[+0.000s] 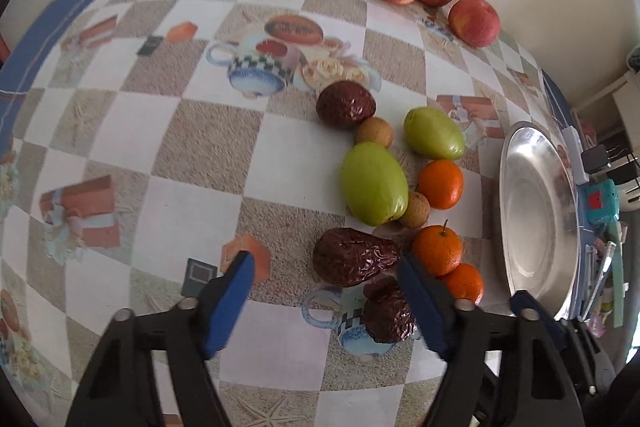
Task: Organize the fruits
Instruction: 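Move the left tool to a dark date while the right tool approaches a mandarin orange, then close the left tool on the dark date while the right tool grasps the mandarin orange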
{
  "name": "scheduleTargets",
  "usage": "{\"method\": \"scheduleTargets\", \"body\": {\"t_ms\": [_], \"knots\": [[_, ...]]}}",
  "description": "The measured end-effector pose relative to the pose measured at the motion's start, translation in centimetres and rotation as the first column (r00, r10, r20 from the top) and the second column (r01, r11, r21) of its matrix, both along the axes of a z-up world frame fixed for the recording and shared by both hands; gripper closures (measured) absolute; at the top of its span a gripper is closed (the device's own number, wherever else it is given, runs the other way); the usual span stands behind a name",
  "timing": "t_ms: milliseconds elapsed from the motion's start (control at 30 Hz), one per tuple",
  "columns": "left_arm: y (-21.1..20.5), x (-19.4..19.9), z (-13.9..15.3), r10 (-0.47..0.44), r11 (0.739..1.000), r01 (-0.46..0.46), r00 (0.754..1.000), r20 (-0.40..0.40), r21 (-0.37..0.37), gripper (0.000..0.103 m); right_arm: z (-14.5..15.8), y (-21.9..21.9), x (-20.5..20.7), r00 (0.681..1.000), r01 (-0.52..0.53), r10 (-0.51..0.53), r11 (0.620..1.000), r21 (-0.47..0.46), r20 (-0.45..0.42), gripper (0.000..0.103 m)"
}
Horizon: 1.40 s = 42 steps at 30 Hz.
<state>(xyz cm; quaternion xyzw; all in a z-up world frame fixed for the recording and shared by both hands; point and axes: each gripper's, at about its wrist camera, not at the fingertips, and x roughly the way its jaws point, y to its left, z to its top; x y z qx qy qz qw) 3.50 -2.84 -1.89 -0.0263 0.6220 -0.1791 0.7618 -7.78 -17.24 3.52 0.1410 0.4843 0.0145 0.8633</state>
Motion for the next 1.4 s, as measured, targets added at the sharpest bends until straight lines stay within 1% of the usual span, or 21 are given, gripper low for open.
{"method": "scheduleTargets", "body": {"t_ms": [67,167,200,267,300,367,400,433,500,567,700,1033,1200,1233,1267,1300,1333,1400], "knots": [[0.1,0.2,-0.4,0.007,1.000,-0.007,1.000,-0.016,-0.006,0.032,-0.5,0.8,0.3,1.000,-0.026,0.026,0.999,-0.022,-0.015,0.030],[0.3,0.4,-0.9,0.021,0.999,-0.023,0.998,-0.052,-0.035,0.041,-1.4,1.5,0.8,0.998,-0.053,0.051,0.997,-0.057,-0.049,0.034],[0.4,0.5,-1.1,0.024,0.999,-0.027,0.998,-0.064,-0.043,0.042,-1.8,1.5,1.0,0.997,-0.056,0.052,0.997,-0.060,-0.061,0.036],[0.6,0.5,-1.1,0.031,0.997,-0.037,0.996,-0.080,-0.074,0.049,-2.6,1.5,1.3,0.995,-0.055,0.048,0.995,-0.079,-0.086,0.038],[0.6,0.5,-1.1,0.032,0.996,-0.039,0.996,-0.088,-0.086,0.051,-2.8,1.4,1.4,0.994,-0.053,0.046,0.995,-0.082,-0.095,0.039],[0.7,0.4,-1.1,0.027,0.994,-0.037,0.995,-0.099,-0.105,0.062,-3.4,1.4,1.7,0.993,-0.055,0.046,0.995,-0.081,-0.110,0.043],[0.6,0.4,-1.0,0.022,0.992,-0.035,0.994,-0.104,-0.118,0.064,-3.6,1.4,1.8,0.992,-0.058,0.048,0.995,-0.084,-0.114,0.047],[0.5,0.3,-0.9,0.020,0.992,-0.033,0.994,-0.107,-0.118,0.064,-3.7,1.4,2.0,0.992,-0.056,0.046,0.995,-0.087,-0.117,0.050],[0.4,0.2,-0.9,0.020,0.993,-0.032,0.994,-0.103,-0.114,0.064,-3.9,1.3,2.1,0.991,-0.057,0.046,0.995,-0.084,-0.122,0.052],[0.6,0.2,-0.8,0.028,0.993,-0.039,0.995,-0.101,-0.113,0.065,-3.9,1.2,2.2,0.992,-0.052,0.039,0.994,-0.098,-0.123,0.057],[0.9,0.4,-0.4,0.045,0.992,-0.054,0.996,-0.083,-0.114,0.065,-3.7,0.8,2.1,0.994,-0.030,0.020,0.995,-0.097,-0.109,0.071],[1.6,0.7,0.2,0.086,0.985,-0.096,0.993,-0.075,-0.140,0.065,-3.7,0.6,2.0,0.994,-0.022,0.013,0.996,-0.083,-0.106,0.072],[1.7,0.5,1.7,0.082,0.980,-0.088,0.996,-0.039,-0.178,0.065,-3.3,0.3,1.7,0.996,-0.010,0.005,0.998,-0.057,-0.085,0.076],[1.6,0.4,1.8,0.083,0.980,-0.087,0.996,-0.035,-0.179,0.065,-3.0,0.2,1.6,0.997,-0.006,0.003,0.999,-0.045,-0.075,0.081],[1.5,0.4,1.9,0.083,0.980,-0.088,0.996,-0.033,-0.181,0.065,-2.6,0.1,1.4,0.998,0.000,-0.002,0.999,-0.035,-0.059,0.092],[1.6,0.5,1.9,0.084,0.979,-0.089,0.996,-0.036,-0.182,0.065,-2.2,0.1,1.3,0.999,0.001,-0.002,1.000,-0.028,-0.046,0.096],[1.6,0.5,1.8,0.086,0.979,-0.092,0.995,-0.040,-0.182,0.065,-1.7,0.0,1.0,1.000,0.003,-0.003,1.000,-0.018,-0.025,0.096],[1.7,0.5,1.7,0.089,0.980,-0.096,0.995,-0.048,-0.177,0.065,-1.3,-0.2,1.0,1.000,0.010,-0.011,1.000,-0.024,-0.018,0.096]]}}
